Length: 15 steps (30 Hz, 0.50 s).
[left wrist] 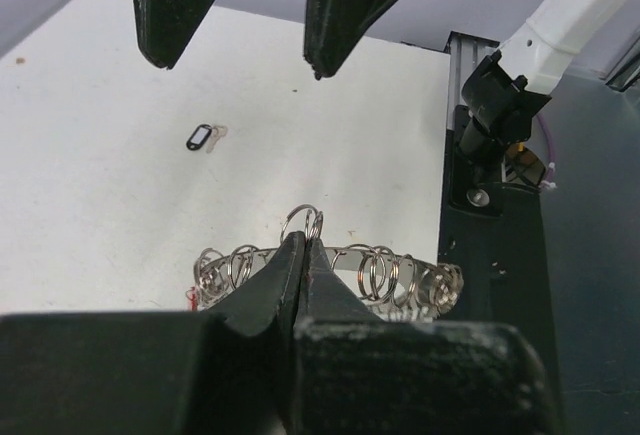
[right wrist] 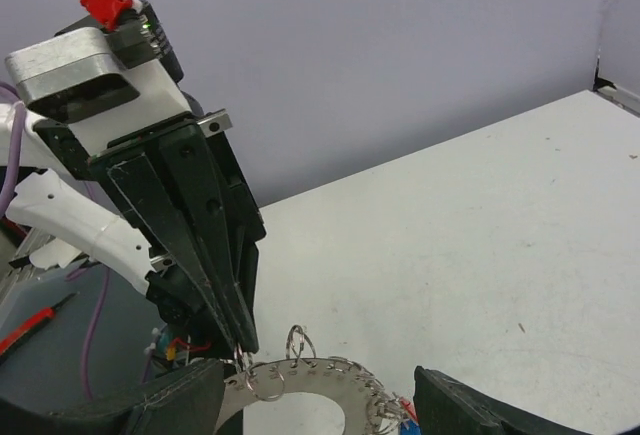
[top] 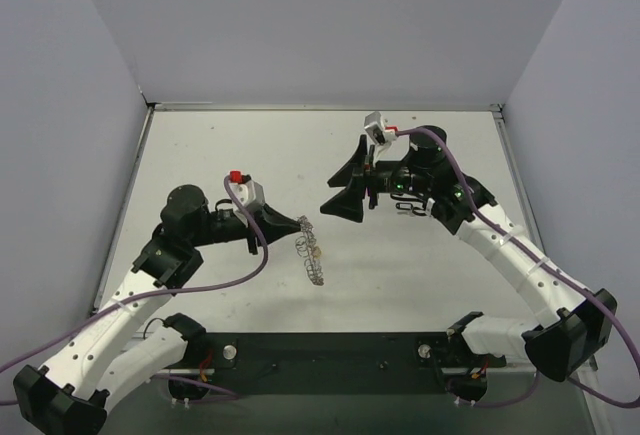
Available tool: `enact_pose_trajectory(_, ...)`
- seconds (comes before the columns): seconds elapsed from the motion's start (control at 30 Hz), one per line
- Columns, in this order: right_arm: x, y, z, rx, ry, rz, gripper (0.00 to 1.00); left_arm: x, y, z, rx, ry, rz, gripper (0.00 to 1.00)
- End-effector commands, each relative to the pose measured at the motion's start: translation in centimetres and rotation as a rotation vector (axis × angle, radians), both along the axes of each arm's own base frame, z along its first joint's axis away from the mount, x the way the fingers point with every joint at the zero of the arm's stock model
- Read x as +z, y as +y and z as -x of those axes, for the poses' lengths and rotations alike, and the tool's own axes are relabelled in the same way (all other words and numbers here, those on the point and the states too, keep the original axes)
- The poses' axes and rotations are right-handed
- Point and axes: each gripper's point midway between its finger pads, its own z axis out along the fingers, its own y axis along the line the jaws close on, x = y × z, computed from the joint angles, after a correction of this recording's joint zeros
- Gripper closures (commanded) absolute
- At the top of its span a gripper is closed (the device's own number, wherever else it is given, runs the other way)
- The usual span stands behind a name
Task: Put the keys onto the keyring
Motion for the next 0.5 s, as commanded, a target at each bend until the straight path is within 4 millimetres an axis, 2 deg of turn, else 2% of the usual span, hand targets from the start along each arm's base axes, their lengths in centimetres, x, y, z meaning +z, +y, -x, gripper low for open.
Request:
enact_pose_trajectory(0.0, 0.6, 0.1, -0.8, -0.012, -0.047, -0.021, 0.25, 3.9, 0.3, 1.1, -0.033, -0.271, 0.091, 1.0)
enact_pose_trajectory(0.1, -0.6, -0.7, -3.3, -0.14, -0.018, 0.006, 0.25, 3.9, 0.8, 1.5, -0.019, -0.336, 0.102, 1.0)
enact_pose_trajectory(0.23, -3.2, -3.3, -8.1, -0.4, 0.069, 0.055, 0.24, 3.9, 1.0, 1.7, -0.015, -0.354, 0.102, 1.0)
enact_pose_trajectory(0.27, -3.7, -3.8, -8.8, -0.439, 0.108, 0.053, 0.24, 3.7, 0.9, 1.7, -0.023, -0.348, 0.1, 1.0)
enact_pose_trajectory(0.37, -6.2, -6.7, -12.2, -0.62, 0.222, 0.076, 0.24, 3.7, 0.8, 1.9, -0.037, -0.338, 0.098, 1.0)
enact_pose_trajectory(0.4, -7.7, -7.9, -13.5, -0.671, 0.266, 0.096, 0.24, 3.7, 0.8, 1.9, -0.037, -0.338, 0.098, 1.0)
enact_pose_trajectory(0.47, -9.6, -9.8, -14.9, -0.779, 0.328, 0.137, 0.25, 3.6, 0.8, 1.8, -0.034, -0.338, 0.097, 1.0)
